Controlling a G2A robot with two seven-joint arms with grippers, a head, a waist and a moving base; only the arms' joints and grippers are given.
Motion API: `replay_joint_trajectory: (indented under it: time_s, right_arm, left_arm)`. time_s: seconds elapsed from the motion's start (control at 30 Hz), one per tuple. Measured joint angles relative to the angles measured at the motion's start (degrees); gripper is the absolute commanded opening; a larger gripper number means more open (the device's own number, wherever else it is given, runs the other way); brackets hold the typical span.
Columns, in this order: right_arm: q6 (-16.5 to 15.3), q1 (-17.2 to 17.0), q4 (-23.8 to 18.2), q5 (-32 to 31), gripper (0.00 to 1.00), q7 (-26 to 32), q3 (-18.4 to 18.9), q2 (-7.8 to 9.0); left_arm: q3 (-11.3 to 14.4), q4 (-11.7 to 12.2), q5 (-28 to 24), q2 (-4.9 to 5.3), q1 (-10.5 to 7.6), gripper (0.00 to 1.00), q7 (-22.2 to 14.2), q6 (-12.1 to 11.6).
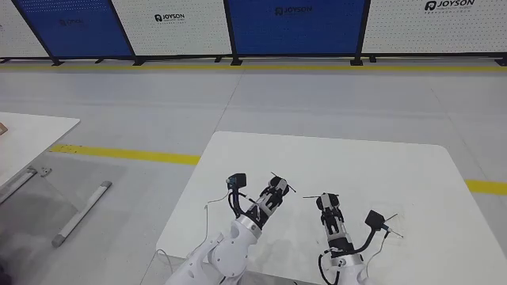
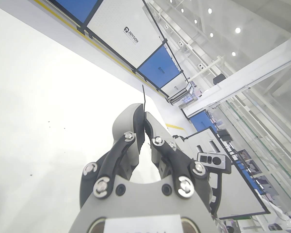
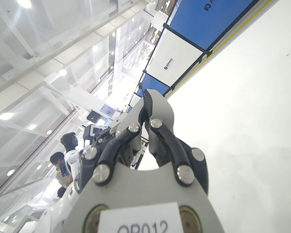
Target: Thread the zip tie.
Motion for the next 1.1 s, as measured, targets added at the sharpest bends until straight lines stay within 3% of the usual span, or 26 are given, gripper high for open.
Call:
replay_joint_trajectory:
  time_s: [0.33, 0.53, 0.7, 1.1]
  right_arm:
    - [-0.1, 0.0, -0.1, 0.3, 0.0, 0.5, 0.3, -0.06]
    - [-1.4, 1.1, 0.5, 3.2, 0.0, 3.4, 1.3, -0.97]
    - [0.7, 2.8, 2.0, 4.6, 0.0, 6.1, 0.6, -1.99]
    - [0.3, 2.2, 2.1, 4.3, 0.0, 6.4, 1.6, -2.35]
  left_arm:
    - [-0.2, 0.2, -0.8, -0.12, -0.16, 0.0, 0.1, -0.1]
    - [-0.2, 0.2, -0.8, -0.12, -0.16, 0.0, 0.1, -0.1]
    - [-0.2, 0.2, -0.8, -0.12, -0.16, 0.0, 0.1, -0.1]
    - [-0.2, 0.2, -0.8, -0.12, -0.16, 0.0, 0.1, -0.1]
